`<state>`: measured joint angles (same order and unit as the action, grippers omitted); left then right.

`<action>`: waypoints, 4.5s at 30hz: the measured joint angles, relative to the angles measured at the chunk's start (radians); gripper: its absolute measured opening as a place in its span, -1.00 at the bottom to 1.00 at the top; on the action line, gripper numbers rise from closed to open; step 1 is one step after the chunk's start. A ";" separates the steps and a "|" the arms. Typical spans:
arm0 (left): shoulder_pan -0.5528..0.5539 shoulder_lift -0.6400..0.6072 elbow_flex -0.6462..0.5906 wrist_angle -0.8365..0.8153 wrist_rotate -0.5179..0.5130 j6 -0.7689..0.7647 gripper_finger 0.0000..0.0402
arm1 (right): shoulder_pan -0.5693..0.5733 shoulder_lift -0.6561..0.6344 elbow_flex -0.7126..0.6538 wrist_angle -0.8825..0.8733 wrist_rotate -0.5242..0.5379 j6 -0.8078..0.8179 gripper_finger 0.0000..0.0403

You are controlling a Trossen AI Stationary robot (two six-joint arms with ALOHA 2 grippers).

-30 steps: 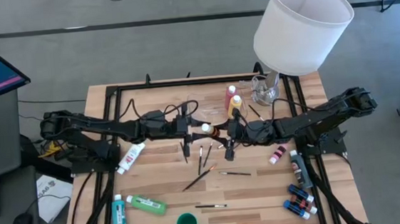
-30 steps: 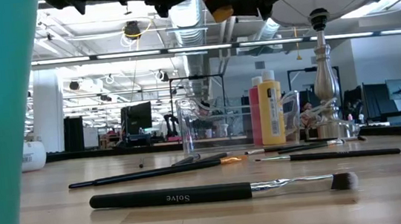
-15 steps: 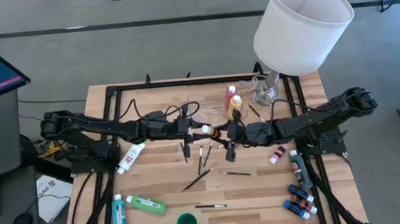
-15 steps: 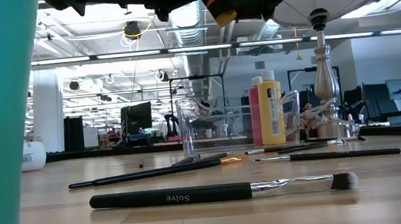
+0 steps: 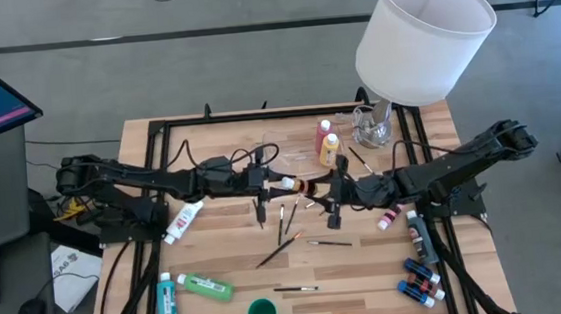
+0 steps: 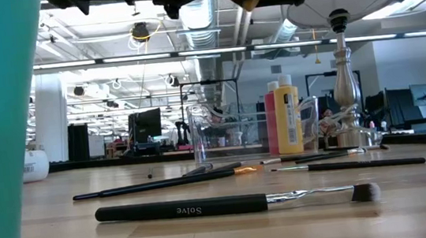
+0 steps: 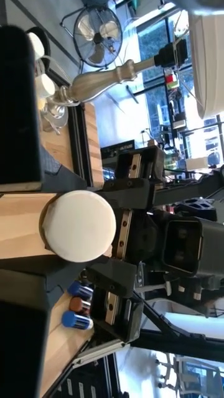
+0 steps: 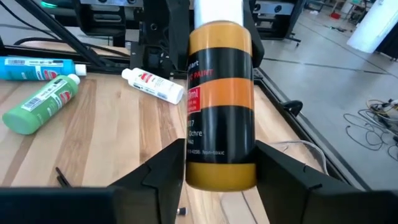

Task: Pick & Place Paint Supplies
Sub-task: Put the small yellow paint bottle into the transparent bin

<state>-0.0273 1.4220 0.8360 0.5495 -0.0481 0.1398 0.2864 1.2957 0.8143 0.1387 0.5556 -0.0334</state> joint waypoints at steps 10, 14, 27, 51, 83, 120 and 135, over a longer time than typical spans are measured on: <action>0.000 0.000 0.000 0.000 0.015 -0.006 -0.79 | -0.006 0.002 0.000 -0.037 -0.002 0.016 -0.08; 0.000 0.000 0.000 -0.001 0.019 -0.006 -0.79 | -0.014 0.002 0.000 -0.033 -0.004 0.023 -0.03; 0.001 0.000 0.000 -0.005 0.019 -0.010 -0.79 | -0.012 0.002 0.000 -0.044 0.028 0.026 0.52; 0.075 0.225 0.226 -0.215 -0.010 -0.039 -0.80 | 0.248 -0.224 -0.130 -0.472 0.359 0.455 0.77; 0.198 0.658 0.807 -0.695 -0.081 0.086 -0.80 | 0.595 -0.313 -0.298 -0.730 0.677 0.925 0.75; 0.196 0.754 0.807 -0.622 -0.177 -0.115 -0.80 | 0.595 -0.312 -0.298 -0.742 0.732 0.914 0.72; 0.196 0.754 0.807 -0.622 -0.165 -0.115 -0.80 | 0.595 -0.312 -0.298 -0.746 0.738 0.915 0.72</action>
<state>0.1688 2.1757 1.6428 -0.0727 -0.2131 0.0246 0.8814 0.9833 0.5163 -0.6076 1.2933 0.8818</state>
